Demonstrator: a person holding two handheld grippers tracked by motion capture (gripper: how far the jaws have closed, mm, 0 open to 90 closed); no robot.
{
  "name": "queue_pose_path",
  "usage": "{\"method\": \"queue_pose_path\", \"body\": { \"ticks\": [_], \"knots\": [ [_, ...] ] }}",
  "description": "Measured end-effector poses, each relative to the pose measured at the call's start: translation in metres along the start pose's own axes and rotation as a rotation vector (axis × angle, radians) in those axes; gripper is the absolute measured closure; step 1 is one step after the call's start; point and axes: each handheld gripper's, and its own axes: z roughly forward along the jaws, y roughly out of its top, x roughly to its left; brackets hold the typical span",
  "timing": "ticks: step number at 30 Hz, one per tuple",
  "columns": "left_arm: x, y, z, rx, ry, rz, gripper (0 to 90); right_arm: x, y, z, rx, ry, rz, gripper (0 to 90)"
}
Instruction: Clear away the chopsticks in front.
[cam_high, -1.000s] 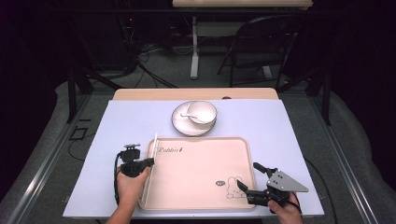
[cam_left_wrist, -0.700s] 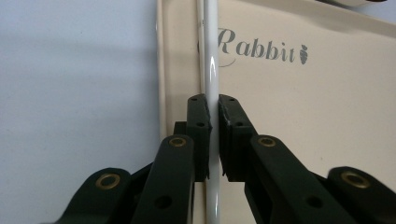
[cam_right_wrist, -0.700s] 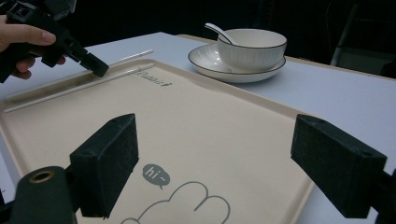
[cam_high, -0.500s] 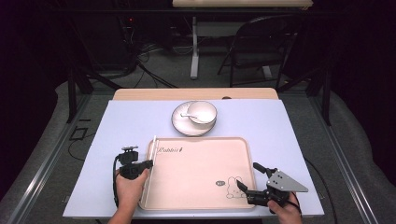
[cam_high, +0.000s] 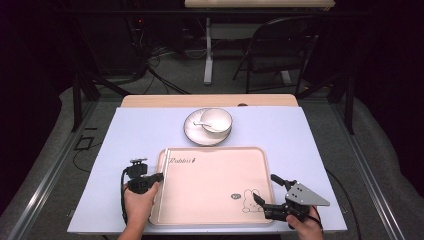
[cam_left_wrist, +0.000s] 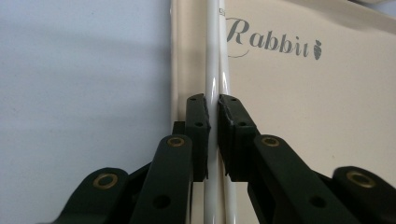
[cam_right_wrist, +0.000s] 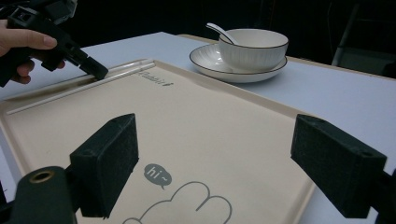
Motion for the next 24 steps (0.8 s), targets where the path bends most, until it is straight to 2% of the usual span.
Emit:
{"method": "queue_pose_path", "body": {
  "ticks": [7,14,21,24],
  "knots": [
    [-0.0003,-0.0001,0.001,-0.007,-0.01,-0.005,81.0,-0.0003,0.0,-0.0001,-0.003,0.0,0.0,14.3],
    [-0.0007,-0.0007,0.0008,-0.012,-0.008,0.009,79.4,-0.0001,0.0001,-0.0001,-0.002,0.002,-0.002,14.3],
    [-0.0014,-0.0009,-0.0019,-0.023,-0.02,0.021,66.4,0.0001,0.0001,-0.0003,-0.001,0.003,-0.003,14.3],
    [-0.0051,-0.0014,-0.0043,-0.032,-0.01,0.06,64.3,0.0,0.0002,-0.0002,-0.001,0.003,-0.005,14.3]
  ]
}}
